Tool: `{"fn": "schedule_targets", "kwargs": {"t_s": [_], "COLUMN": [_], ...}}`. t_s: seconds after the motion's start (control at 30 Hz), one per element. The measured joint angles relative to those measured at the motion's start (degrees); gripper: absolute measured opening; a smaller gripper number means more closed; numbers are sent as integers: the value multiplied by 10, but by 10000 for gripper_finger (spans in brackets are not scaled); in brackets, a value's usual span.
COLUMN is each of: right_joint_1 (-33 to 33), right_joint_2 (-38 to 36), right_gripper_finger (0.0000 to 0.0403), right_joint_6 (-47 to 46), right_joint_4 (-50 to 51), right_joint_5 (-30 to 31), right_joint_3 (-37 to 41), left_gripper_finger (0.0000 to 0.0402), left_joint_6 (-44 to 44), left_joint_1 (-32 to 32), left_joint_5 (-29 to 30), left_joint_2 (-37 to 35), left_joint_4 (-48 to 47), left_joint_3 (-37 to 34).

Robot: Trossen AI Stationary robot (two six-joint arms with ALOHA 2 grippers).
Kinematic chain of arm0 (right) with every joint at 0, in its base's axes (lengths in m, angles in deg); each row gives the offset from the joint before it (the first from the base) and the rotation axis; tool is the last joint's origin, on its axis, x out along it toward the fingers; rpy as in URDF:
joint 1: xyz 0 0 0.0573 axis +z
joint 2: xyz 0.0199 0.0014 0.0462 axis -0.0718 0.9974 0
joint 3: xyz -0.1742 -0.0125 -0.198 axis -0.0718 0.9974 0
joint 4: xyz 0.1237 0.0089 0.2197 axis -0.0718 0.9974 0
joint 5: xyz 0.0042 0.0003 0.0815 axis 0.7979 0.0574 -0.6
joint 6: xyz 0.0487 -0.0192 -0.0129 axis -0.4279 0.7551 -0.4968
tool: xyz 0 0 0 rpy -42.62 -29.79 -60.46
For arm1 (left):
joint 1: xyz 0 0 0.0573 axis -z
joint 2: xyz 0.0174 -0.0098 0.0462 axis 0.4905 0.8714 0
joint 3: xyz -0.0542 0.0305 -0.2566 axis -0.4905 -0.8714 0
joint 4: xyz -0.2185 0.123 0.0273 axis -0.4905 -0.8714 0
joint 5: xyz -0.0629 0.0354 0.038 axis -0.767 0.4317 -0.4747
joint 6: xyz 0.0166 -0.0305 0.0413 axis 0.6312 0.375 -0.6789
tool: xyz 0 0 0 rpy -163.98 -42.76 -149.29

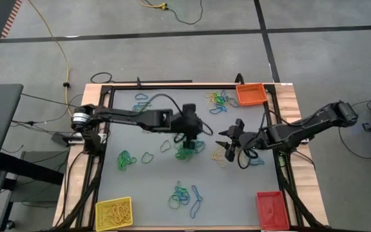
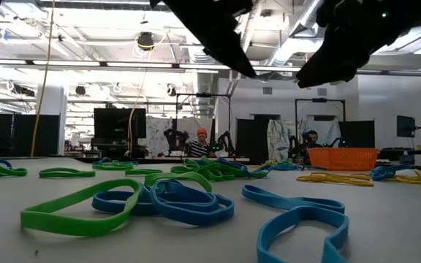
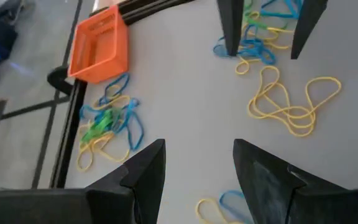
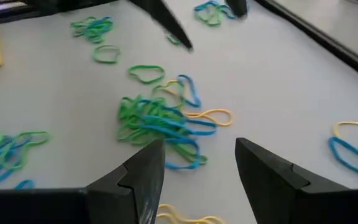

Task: Sort rubber bands into baskets
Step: Put the green rubber band into the orange bin

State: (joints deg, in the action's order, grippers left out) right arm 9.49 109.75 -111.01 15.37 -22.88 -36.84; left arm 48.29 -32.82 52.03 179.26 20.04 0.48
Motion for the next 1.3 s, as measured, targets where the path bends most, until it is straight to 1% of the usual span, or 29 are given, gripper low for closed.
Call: {"fn": "schedule_targets", "kwargs": {"t_s": [0.07,0.17,0.23,0.3,0.43,0.57,0.67,0.77,0.9,1.0,1.13,1.3], "right_joint_1": [-6,-10,-11,-10,-16,-32,-50,-70,-87,-98,-113,-121], "right_joint_2": [0,0,0,0,0,0,0,12,63,120,193,271], "right_gripper_finger": [224,224,224,224,224,224,224,224,224,224,224,223], "right_joint_6": [10,31,47,63,90,109,124,140,153,153,153,162], "right_joint_4": [0,0,0,-1,-12,-18,-27,-60,-137,-180,-201,-199], "right_joint_5": [-1,-4,-15,-19,-19,-22,-61,-122,-193,-225,-240,-245], "right_joint_3": [0,0,0,0,0,0,0,0,0,0,-7,-37], "left_gripper_finger": [178,178,178,178,178,178,178,178,178,178,178,178], "left_joint_6": [2,14,23,24,23,53,86,103,113,121,121,122], "left_joint_1": [-19,-46,-60,-69,-93,-128,-140,-132,-103,-78,-51,-35], "left_joint_5": [-25,-77,-106,-122,-122,-125,-152,-173,-175,-172,-168,-167], "left_joint_2": [-16,-39,-48,-54,-90,-143,-191,-238,-288,-312,-322,-322], "left_joint_4": [-24,-66,-92,-108,-61,7,61,117,175,220,246,253], "left_joint_3": [0,0,0,-3,-56,-136,-208,-281,-359,-402,-434,-445]}}
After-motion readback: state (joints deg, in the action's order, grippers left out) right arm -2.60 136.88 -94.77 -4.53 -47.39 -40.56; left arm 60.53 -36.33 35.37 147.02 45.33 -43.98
